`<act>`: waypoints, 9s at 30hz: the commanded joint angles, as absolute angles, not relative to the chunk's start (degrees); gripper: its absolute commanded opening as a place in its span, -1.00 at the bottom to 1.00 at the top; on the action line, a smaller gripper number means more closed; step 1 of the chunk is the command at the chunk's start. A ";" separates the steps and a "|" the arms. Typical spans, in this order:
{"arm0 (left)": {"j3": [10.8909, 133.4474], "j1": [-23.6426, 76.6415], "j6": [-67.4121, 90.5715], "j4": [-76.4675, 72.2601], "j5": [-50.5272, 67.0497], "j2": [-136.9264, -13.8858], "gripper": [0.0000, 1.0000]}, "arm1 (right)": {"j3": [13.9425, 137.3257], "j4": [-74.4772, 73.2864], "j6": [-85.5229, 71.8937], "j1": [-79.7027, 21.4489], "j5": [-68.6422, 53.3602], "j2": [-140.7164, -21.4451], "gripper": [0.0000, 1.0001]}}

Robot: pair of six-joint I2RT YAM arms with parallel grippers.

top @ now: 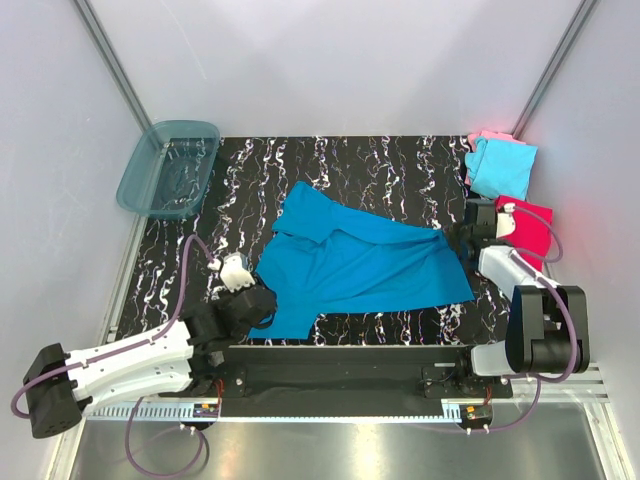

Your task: Fold and stack the t-shirts

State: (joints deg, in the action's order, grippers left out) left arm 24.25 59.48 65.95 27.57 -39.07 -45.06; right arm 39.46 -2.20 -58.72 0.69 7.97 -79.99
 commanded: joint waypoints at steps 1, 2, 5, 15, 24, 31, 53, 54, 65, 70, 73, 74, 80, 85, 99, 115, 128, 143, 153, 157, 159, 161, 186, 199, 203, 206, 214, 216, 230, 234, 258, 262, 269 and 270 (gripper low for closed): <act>24.34 59.24 66.44 27.07 -39.81 -45.00 -0.31 | 45.25 -2.98 -58.10 0.35 8.97 -77.26 -1.00; 24.35 59.24 66.45 27.07 -39.81 -45.26 -0.32 | 46.22 -3.60 -57.75 0.26 8.96 -76.82 -1.00; 24.43 59.24 66.62 26.98 -39.99 -45.70 -0.33 | 50.44 -5.80 -55.82 0.26 8.70 -76.20 -1.00; 26.80 59.24 65.48 26.63 -40.87 -47.37 -0.32 | 67.75 -9.66 -53.53 0.35 4.49 -86.65 -1.00; 30.58 53.63 55.21 11.83 -42.90 -52.46 0.22 | 73.48 -10.72 -51.86 -1.93 5.27 -89.74 -1.00; 39.61 40.09 48.86 -6.14 -25.61 -75.17 0.27 | 68.03 -8.62 -51.77 -2.20 5.80 -87.98 -1.00; 57.75 38.23 54.66 -9.76 -15.03 -102.13 -0.01 | 67.50 -7.30 -52.65 -2.11 4.57 -89.30 -1.00; 56.87 38.23 55.19 -9.23 -14.94 -101.43 -0.02 | 67.41 -7.21 -52.73 -2.20 4.31 -89.38 -1.00; 51.42 39.11 68.37 -8.34 -19.95 -100.81 0.02 | 66.27 -6.59 -53.79 -2.20 4.13 -89.21 -1.00; 53.87 39.90 69.70 -9.23 -21.62 -102.91 0.01 | 66.18 -6.50 -53.61 -2.11 4.04 -88.95 -1.00; 56.33 39.99 68.82 -8.79 -21.45 -104.32 0.00 | 66.01 -6.59 -53.35 -2.20 4.22 -88.86 -1.00; 56.95 39.99 68.56 -8.70 -21.36 -104.67 -0.01 | 66.01 -6.42 -53.44 -2.20 4.31 -88.86 -1.00; 60.11 39.73 66.54 -8.00 -21.18 -106.35 -0.03 | 65.92 -6.07 -53.52 -2.11 4.13 -89.21 -1.00; 58.80 38.94 66.45 -9.31 -20.83 -107.14 -0.10 | 65.57 -5.89 -53.70 -2.02 4.13 -89.21 -1.00; 57.48 35.33 58.98 -6.78 -21.44 -95.31 -1.00 | 62.77 -3.35 -53.53 -1.93 3.78 -84.22 -1.00; 61.44 35.33 46.06 12.21 -25.40 -65.23 -1.00 | 56.69 -6.68 -53.00 -2.11 0.18 -62.94 -1.00; 67.03 36.91 37.81 23.28 -23.12 -46.95 -1.00 | 56.69 -12.39 -52.29 -3.08 -4.48 -45.89 -1.00; 87.88 40.08 15.65 30.50 -3.62 -44.65 -1.00 | 76.68 -24.69 -44.39 -3.34 -7.99 -34.79 -1.00; 89.04 39.99 16.34 32.52 8.52 -35.52 -1.00 | 87.18 -32.34 -44.74 -5.18 -10.46 -31.12 -1.00; 85.70 39.99 17.66 32.96 7.82 -32.96 -1.00 | 86.84 -32.70 -44.03 -5.36 -9.49 -31.37 -1.00; 84.47 39.90 18.10 32.96 7.65 -33.22 -1.00 | 84.48 -31.47 -44.47 -5.36 -9.49 -31.82 -1.00; 82.19 39.90 18.37 32.96 6.86 -34.01 -1.00 | 79.12 -29.89 -45.26 -5.36 -10.02 -31.82 -1.00; 117.06 49.82 18.90 31.51 9.83 -76.69 -1.00 | 39.02 -15.47 -47.11 -5.98 -15.21 -36.30 -1.00; 117.62 55.72 16.09 32.35 8.45 -80.19 -1.00 | 38.58 -14.24 -45.70 -6.77 -13.09 -36.91 -1.00; 107.95 52.83 15.47 31.29 1.85 -73.49 -1.00 | 38.67 -13.01 -46.84 -6.94 -14.76 -38.05 -1.00; 100.39 50.10 15.82 29.80 -1.56 -69.79 -1.00 | 38.50 -12.74 -47.02 -7.03 -15.73 -38.58 -1.00; 85.35 48.61 15.73 25.93 -8.52 -66.62 -1.00 | 32.63 -12.13 -48.25 -7.12 -18.28 -39.55 -0.23; 82.20 48.08 16.43 25.49 -10.71 -66.62 -1.00 | 31.03 -11.26 -48.78 -7.21 -19.16 -39.99 -0.11; 68.03 41.14 24.07 20.39 -28.56 -72.06 -1.00 | 21.10 -17.57 -49.75 -17.40 -16.71 -33.05 -0.07; 69.42 34.38 25.23 19.69 -27.08 -76.19 -1.00 | 18.64 -19.51 -49.39 -18.46 -16.08 -32.17 -0.07; 85.53 13.89 23.47 18.90 -13.45 -98.88 -1.00 | 16.70 -5.48 -49.04 -24.41 -16.09 -48.41 -0.08; 85.43 13.97 24.52 19.42 -12.22 -98.18 -1.00 | 20.21 2.43 -50.88 -32.68 -11.27 -60.07 -0.09; 84.91 13.80 23.29 21.53 -13.62 -95.19 -1.00 | 30.49 11.24 -53.96 -47.01 -2.74 -76.79 -0.12; 84.55 13.80 23.20 21.79 -13.88 -94.32 -1.00 | 31.63 12.47 -54.05 -47.80 -2.12 -78.03 -0.12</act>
